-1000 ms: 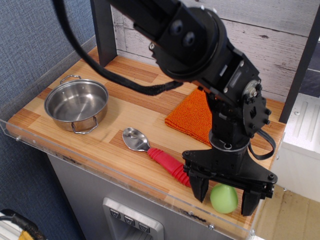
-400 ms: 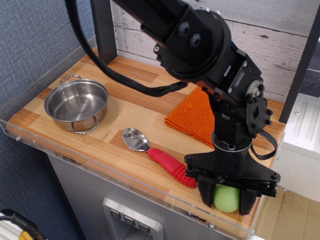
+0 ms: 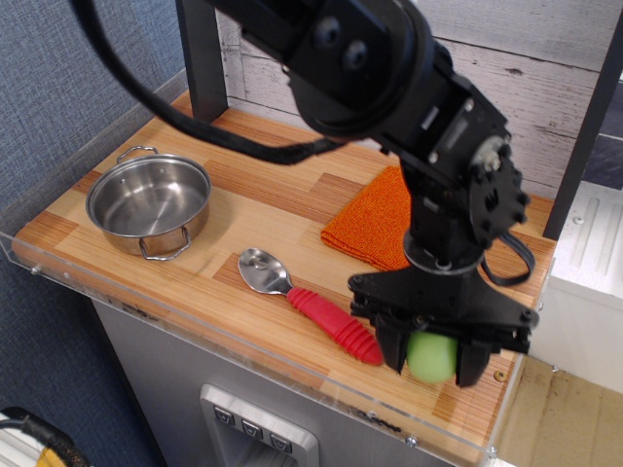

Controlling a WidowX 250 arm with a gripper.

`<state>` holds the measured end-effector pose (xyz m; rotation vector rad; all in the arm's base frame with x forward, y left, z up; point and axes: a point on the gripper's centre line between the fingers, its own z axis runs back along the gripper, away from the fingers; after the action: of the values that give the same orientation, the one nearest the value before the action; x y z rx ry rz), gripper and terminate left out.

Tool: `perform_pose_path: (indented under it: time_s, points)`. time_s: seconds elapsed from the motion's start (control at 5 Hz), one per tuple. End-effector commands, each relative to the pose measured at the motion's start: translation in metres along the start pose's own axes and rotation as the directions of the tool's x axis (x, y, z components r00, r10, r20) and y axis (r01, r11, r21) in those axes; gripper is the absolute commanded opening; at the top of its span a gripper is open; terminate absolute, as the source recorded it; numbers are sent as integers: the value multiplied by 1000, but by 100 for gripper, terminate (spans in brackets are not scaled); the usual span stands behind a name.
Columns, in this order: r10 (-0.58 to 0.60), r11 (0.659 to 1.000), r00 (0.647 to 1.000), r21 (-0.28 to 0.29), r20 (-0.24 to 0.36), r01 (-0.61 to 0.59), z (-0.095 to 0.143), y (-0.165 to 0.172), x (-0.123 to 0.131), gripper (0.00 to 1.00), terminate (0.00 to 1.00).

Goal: Place the green pear on top of the orange towel

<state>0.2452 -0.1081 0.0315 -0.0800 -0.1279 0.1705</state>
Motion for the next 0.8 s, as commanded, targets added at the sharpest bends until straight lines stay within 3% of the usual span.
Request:
perform_pose_path:
  time_s: [0.0, 0.6]
  points:
    - [81, 997, 993, -24, 90, -79, 20, 9, 48, 0, 0]
    - [176, 982, 976, 38, 125, -182, 14, 43, 106, 0, 0]
